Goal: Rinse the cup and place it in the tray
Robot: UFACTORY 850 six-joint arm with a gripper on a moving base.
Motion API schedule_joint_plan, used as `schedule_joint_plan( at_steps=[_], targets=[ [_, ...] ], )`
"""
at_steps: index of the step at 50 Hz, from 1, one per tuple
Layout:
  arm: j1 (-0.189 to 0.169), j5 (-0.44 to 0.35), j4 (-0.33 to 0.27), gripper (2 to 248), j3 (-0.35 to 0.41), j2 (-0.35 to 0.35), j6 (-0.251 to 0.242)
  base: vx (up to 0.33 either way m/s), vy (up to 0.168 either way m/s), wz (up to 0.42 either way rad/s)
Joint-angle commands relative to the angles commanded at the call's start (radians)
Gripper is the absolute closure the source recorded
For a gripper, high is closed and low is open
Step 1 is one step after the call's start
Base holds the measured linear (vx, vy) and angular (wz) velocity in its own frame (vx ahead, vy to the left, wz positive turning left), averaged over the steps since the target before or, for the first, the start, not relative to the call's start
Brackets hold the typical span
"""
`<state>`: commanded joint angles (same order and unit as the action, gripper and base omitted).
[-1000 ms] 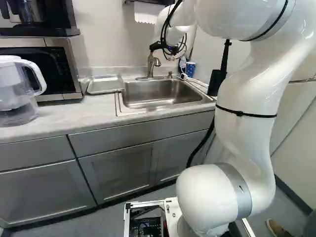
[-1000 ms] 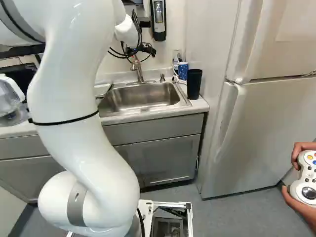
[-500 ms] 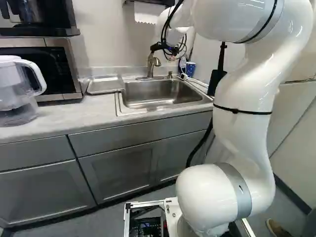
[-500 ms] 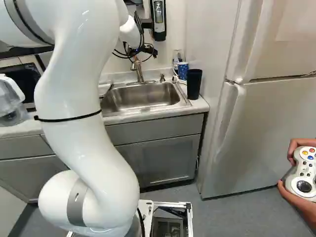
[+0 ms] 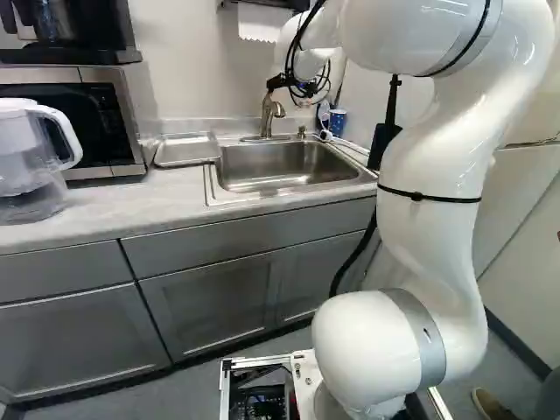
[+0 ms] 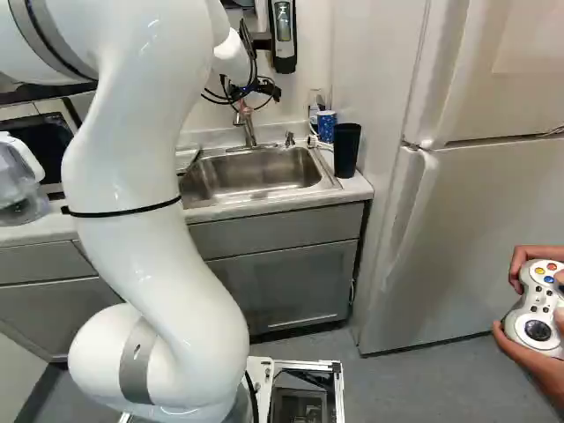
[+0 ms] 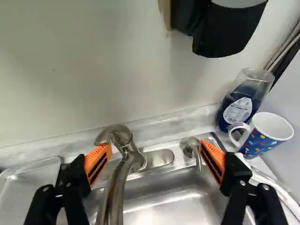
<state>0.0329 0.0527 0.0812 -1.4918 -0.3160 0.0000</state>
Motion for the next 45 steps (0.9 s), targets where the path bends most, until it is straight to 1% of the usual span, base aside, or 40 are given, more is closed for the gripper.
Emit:
schedule_joint_plan(
  at_steps=[12,34,45],
  targets=[
    [0.001,-0.067,0.0,3,-0.017,-0.015,0.0,0.0,0.0,0.0],
    [0.007,-0.069,0.0,3,-0.082,-0.07,0.0,0.0,0.0,0.0],
    [0.007,-0.069,0.0,3,-0.084,-0.072,0.0,0.0,0.0,0.0]
  ],
)
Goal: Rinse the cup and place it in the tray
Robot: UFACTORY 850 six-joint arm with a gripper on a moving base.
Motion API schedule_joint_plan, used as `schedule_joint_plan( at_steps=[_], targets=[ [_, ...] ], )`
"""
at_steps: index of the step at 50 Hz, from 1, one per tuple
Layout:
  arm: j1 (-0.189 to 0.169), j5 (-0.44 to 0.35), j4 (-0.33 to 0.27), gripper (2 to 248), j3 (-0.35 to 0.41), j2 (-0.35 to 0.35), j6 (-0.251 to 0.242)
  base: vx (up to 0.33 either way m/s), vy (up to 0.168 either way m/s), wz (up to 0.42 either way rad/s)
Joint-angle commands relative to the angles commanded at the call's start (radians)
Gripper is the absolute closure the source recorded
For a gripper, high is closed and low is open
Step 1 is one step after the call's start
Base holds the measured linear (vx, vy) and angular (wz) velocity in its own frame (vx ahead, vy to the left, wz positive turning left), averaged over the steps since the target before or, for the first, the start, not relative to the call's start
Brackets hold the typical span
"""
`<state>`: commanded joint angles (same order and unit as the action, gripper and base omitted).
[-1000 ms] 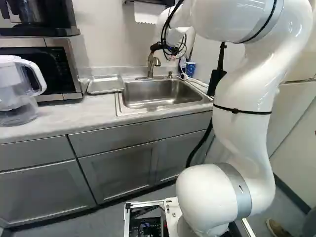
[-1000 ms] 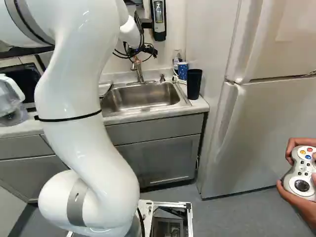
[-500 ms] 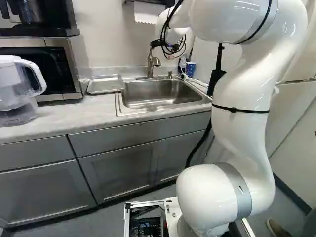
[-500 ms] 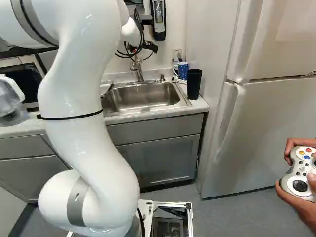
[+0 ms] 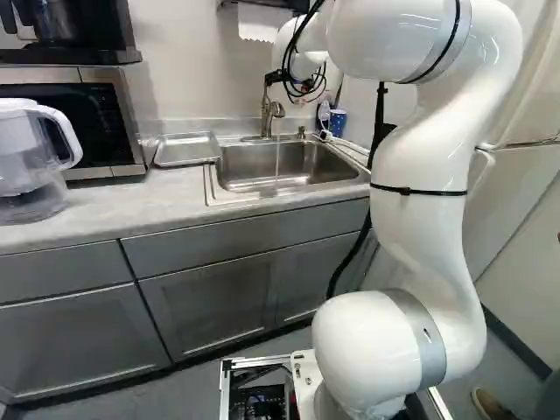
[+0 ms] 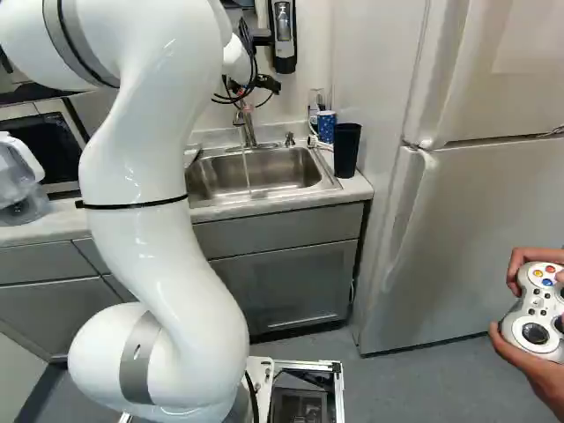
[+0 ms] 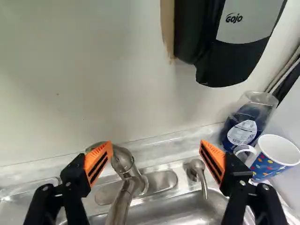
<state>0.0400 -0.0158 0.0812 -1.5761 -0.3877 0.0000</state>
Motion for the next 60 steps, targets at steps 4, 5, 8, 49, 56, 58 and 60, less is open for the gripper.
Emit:
schedule_joint_plan(
  at_steps=[4,5,8,49,56,58,60],
  targets=[
    [0.0,0.0,0.0,3,0.002,0.002,0.0,0.0,0.0,0.0],
    [0.0,0.0,0.0,3,0.004,0.003,0.0,0.0,0.0,0.0],
    [0.0,0.0,0.0,3,0.01,0.008,0.0,0.0,0.0,0.0],
    [0.021,0.033,0.0,3,0.225,0.196,0.0,0.0,0.0,0.0],
    [0.023,0.057,0.0,3,0.265,0.233,0.0,0.0,0.0,0.0],
    [0.023,0.064,0.0,3,0.276,0.243,0.0,0.0,0.0,0.0],
    [0.023,0.071,0.0,3,0.287,0.253,0.0,0.0,0.0,0.0]
  ],
)
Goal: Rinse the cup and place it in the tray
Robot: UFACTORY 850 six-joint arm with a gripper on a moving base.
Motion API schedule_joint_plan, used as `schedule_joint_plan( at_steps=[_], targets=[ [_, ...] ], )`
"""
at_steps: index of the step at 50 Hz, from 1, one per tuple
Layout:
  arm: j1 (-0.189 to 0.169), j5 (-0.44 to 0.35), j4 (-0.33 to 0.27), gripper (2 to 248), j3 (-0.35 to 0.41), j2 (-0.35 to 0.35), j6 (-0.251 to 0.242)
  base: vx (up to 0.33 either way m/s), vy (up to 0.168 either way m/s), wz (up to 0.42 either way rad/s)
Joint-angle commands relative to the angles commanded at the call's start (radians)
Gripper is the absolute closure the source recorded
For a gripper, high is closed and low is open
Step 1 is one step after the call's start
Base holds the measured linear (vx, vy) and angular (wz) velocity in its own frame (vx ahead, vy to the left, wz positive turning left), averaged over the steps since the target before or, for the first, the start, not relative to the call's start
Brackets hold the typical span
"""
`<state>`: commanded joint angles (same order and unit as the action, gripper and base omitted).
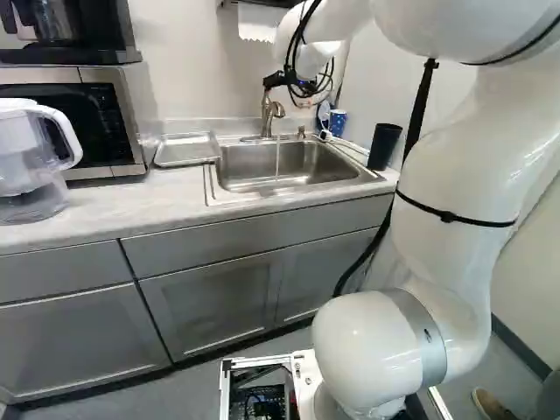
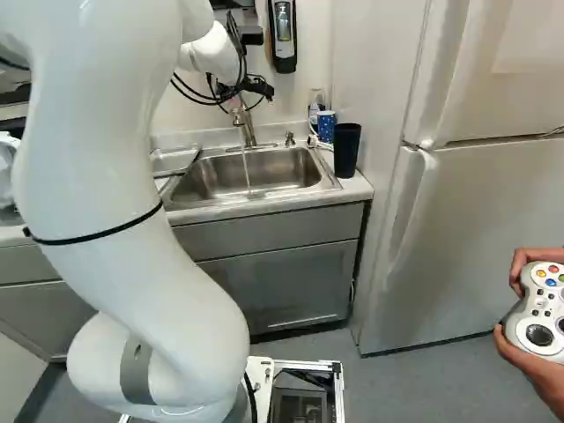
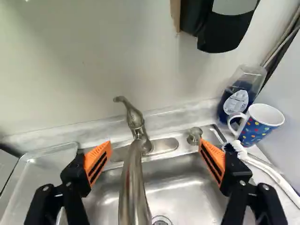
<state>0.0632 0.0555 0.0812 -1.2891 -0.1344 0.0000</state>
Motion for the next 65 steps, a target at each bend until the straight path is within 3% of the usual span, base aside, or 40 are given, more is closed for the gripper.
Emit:
schedule_joint_plan(
  at_steps=[34,65],
  targets=[
    [0.004,0.122,0.0,3,0.184,0.18,0.0,0.0,0.0,0.0],
    [-0.018,0.204,0.0,3,0.322,0.326,0.0,0.0,0.0,0.0]
  ],
)
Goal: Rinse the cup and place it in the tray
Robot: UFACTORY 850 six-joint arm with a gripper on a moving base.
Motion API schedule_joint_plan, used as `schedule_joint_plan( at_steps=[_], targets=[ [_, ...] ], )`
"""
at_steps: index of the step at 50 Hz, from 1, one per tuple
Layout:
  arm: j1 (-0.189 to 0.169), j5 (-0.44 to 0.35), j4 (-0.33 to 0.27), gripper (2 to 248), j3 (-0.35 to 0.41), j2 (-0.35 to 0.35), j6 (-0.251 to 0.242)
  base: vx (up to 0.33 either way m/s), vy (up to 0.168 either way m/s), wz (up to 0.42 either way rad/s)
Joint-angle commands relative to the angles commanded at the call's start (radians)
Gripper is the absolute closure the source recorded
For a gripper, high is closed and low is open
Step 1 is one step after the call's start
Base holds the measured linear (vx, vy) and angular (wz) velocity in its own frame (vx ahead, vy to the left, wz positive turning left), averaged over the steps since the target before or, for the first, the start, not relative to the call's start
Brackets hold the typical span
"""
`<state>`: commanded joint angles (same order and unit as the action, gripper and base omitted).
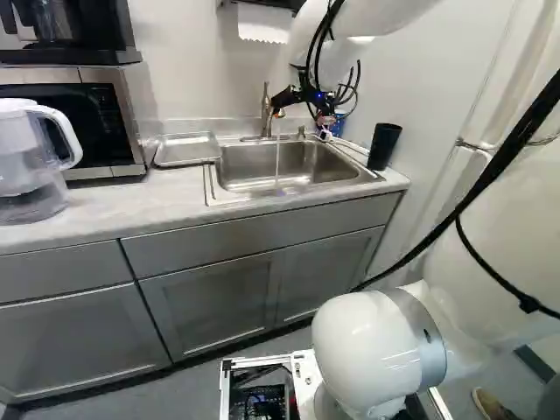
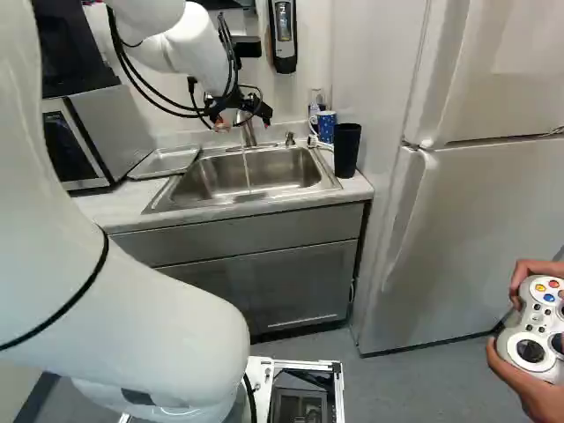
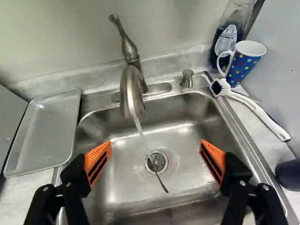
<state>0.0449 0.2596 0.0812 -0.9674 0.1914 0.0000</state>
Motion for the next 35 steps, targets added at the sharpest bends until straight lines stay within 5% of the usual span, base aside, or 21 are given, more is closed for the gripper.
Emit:
schedule_joint_plan(
  at_steps=[35],
  targets=[
    [-0.031,0.0,0.0,3,0.007,0.008,0.0,0.0,0.0,0.0]
  ],
)
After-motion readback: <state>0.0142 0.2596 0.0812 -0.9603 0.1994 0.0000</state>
